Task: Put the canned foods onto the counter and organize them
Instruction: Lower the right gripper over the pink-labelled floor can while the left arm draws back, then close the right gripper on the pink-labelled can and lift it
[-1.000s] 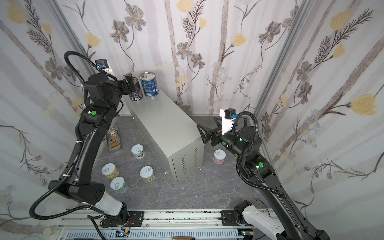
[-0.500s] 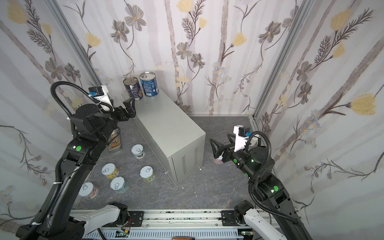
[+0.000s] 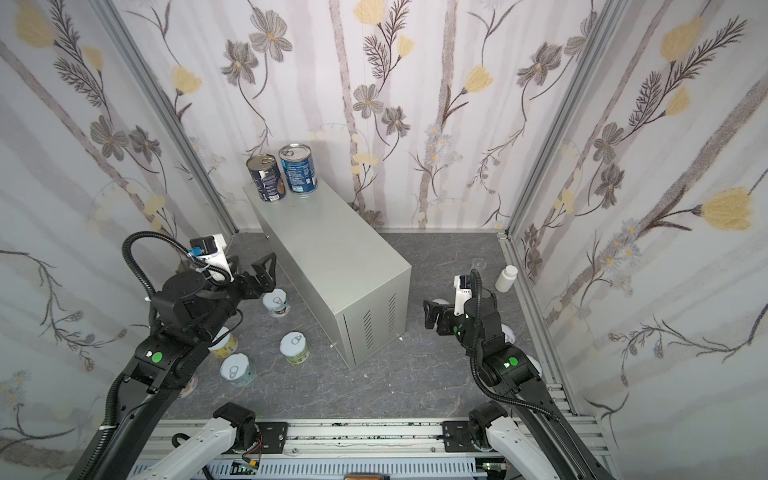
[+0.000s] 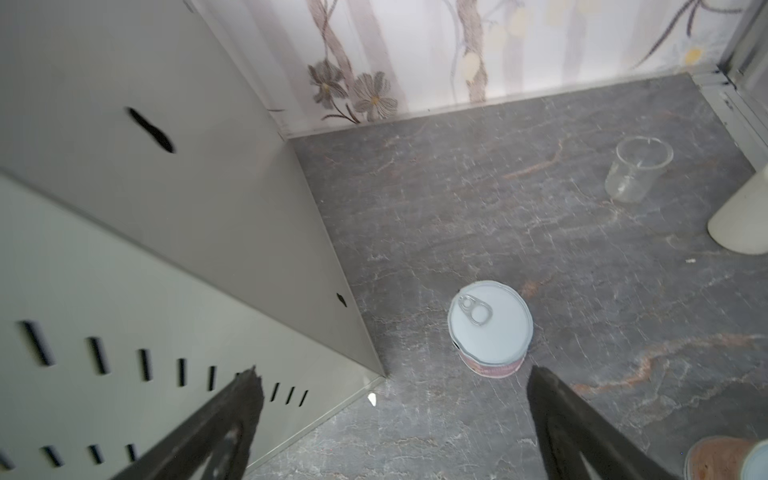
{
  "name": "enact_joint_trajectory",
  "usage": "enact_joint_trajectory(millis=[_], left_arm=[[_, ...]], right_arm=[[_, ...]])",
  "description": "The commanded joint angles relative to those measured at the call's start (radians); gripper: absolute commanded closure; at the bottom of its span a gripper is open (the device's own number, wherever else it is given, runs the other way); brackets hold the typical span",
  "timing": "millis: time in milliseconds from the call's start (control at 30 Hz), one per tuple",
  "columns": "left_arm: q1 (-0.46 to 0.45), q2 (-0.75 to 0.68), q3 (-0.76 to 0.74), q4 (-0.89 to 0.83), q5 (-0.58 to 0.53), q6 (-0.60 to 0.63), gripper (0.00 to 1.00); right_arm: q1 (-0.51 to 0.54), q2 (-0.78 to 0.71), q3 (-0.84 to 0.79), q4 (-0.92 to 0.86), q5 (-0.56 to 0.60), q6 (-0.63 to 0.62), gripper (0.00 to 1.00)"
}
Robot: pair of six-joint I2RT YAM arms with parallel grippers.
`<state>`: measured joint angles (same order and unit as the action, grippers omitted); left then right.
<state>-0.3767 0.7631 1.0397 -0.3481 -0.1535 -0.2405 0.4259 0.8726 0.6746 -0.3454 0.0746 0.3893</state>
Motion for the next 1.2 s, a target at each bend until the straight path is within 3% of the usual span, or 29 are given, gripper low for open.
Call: enact_joint_trajectory(millis=[0, 367, 500, 800, 1167], left_arm=[[-0.006, -0.028, -0.068, 0.001, 0.014, -0.051, 0.0], [-0.014, -0.05, -0.278, 0.038, -0.019, -0.114, 0.0], [-0.016, -0.029, -0.327, 0.082, 0.017, -0.136, 0.0], [-0.016, 0.01, -0.392, 0.151, 0.032, -0.159, 0.0], [-0.019, 0.036, -0.418, 0.186, 0.079, -0.185, 0.0]], right_arm=[[-0.027, 0.038, -0.04, 0.09, -0.003, 0.037, 0.0], [-0.099, 0.261, -0.097, 0.239, -0.002, 0.043, 0.0], [-0.11, 0.375, -0.065, 0.251, 0.016, 0.029, 0.0], [-0.118, 0.622, 0.012, 0.305, 0.027, 0.015, 0.0], [-0.119, 0.791, 0.042, 0.315, 0.059, -0.006, 0.0]])
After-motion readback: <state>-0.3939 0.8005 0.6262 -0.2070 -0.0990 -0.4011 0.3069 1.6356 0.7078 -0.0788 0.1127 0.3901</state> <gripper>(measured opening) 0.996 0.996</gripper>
